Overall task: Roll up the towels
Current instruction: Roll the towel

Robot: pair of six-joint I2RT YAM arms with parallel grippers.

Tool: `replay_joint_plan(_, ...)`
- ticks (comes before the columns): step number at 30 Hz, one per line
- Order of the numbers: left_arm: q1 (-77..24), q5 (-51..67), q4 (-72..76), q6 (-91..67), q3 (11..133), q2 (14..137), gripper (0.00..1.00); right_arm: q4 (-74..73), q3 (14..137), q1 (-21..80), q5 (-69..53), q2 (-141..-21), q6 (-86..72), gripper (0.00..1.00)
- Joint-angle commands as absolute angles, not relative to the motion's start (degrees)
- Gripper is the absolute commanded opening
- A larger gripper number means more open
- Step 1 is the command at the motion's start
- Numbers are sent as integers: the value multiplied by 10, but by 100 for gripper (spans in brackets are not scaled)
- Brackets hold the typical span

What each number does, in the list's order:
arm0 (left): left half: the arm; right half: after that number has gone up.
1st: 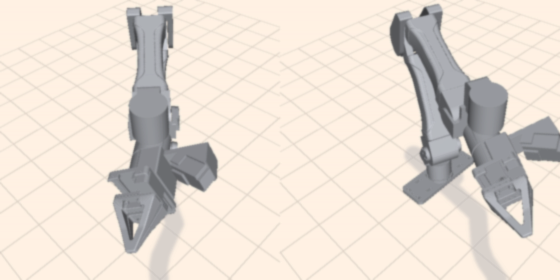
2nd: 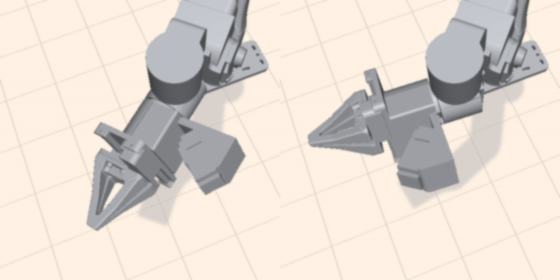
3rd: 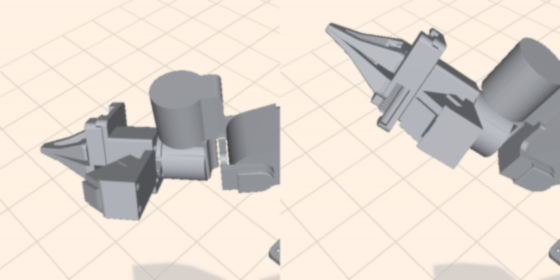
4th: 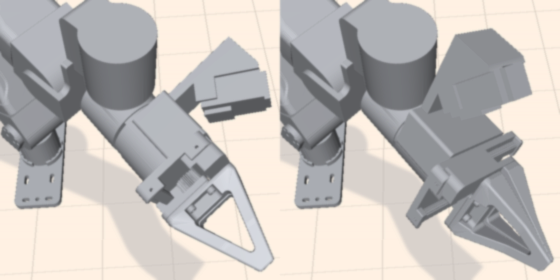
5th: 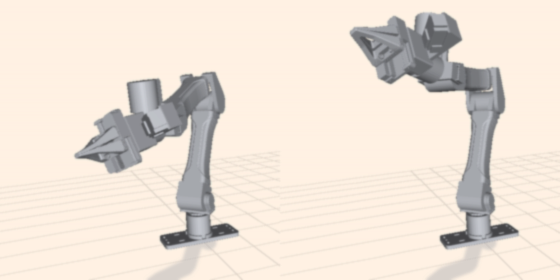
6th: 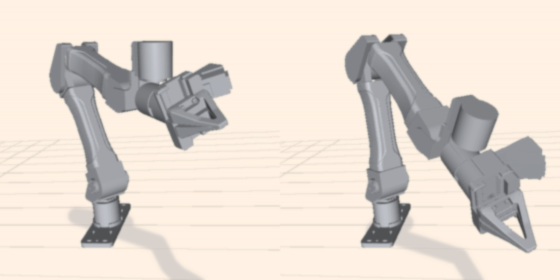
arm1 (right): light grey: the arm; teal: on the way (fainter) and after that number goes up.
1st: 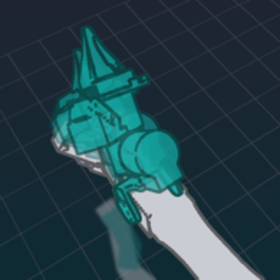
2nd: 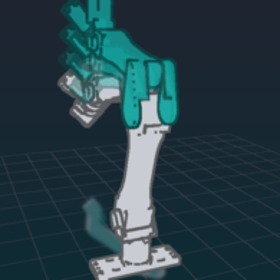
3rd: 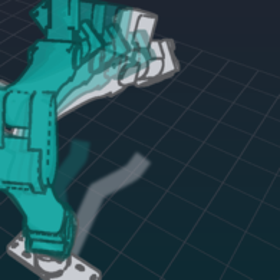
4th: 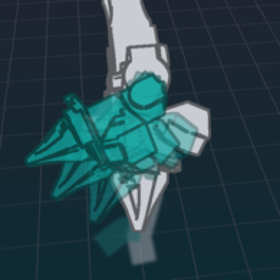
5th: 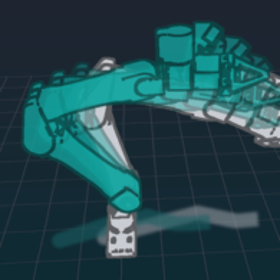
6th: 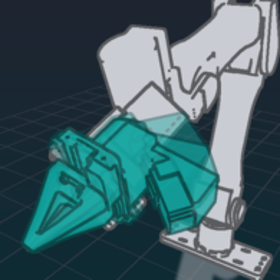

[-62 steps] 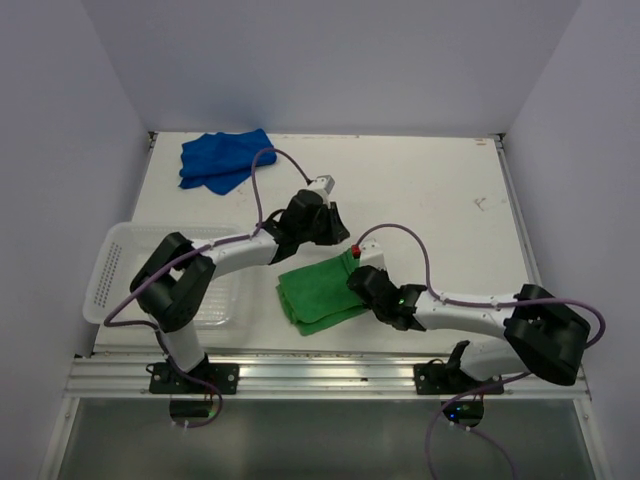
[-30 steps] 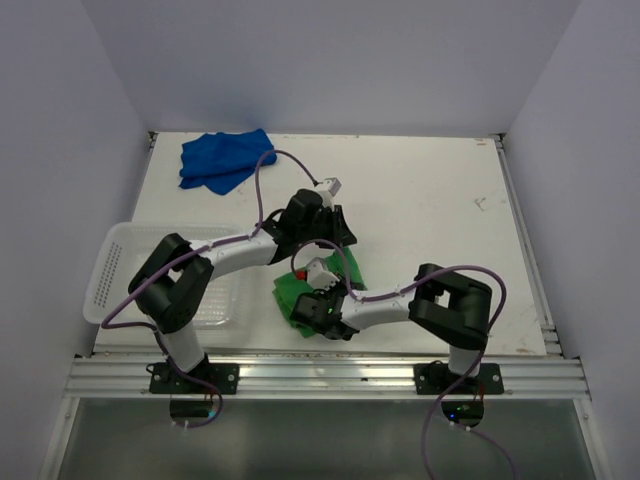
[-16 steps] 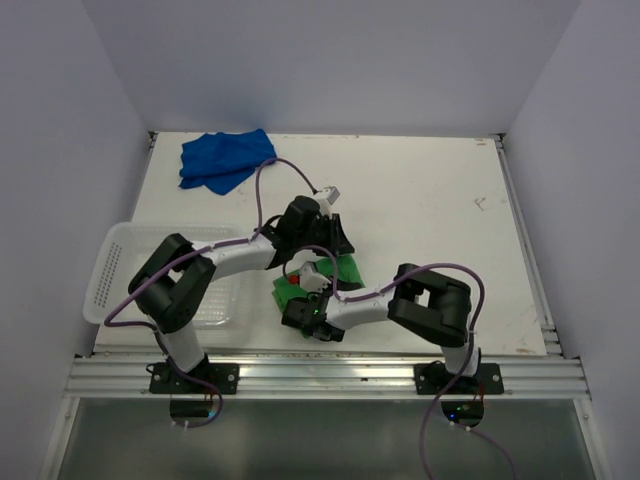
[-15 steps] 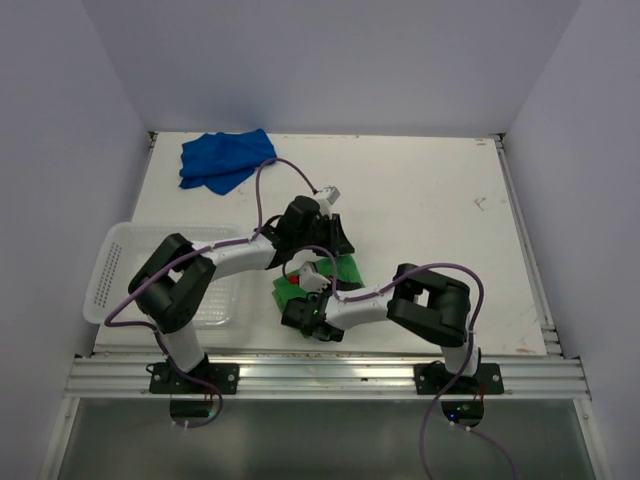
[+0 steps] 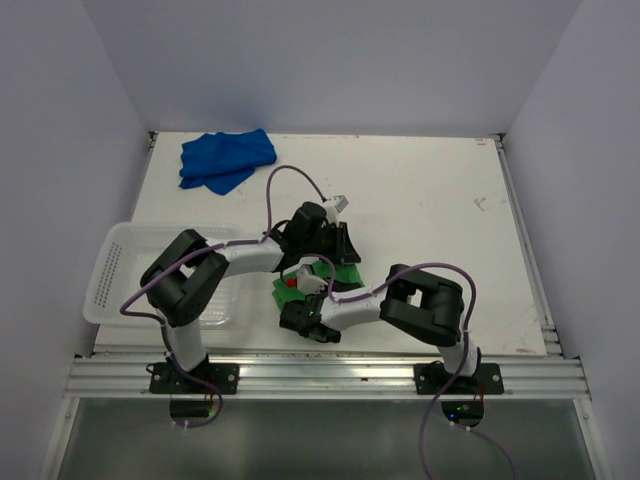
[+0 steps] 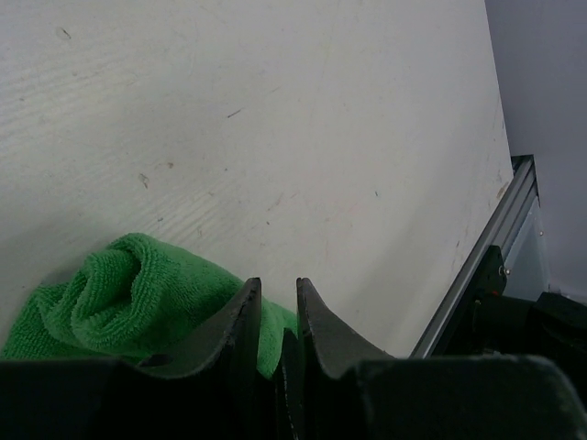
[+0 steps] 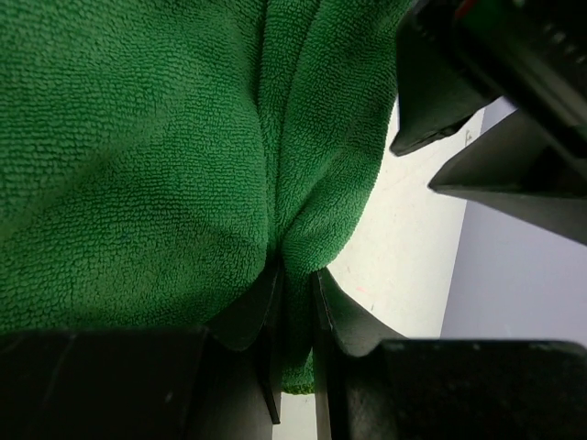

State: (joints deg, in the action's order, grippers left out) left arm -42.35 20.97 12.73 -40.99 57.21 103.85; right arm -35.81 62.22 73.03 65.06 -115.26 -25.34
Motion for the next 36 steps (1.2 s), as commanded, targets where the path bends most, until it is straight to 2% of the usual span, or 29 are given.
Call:
replay_joint_plan(1,-435,229,148,-411,571,1056,25,-343,639,729,626,-1170,-276,0)
replay_joint_plan(14,-432,157,98,-355,576,1102,25,-324,611,729,632,-1130,-285,1)
replay_joint_plan(20,-426,150,94,-350,575,1118,24,-313,588,729,631,-1083,-314,14)
replay_joint_plan(26,-426,150,102,-353,571,1118,24,-319,569,729,623,-1029,-357,20)
replay_joint_plan(34,-427,149,112,-367,563,1109,24,-315,552,728,617,-982,-382,34)
replay_joint_plan(36,-426,150,113,-370,560,1107,24,-307,548,727,618,-979,-385,34)
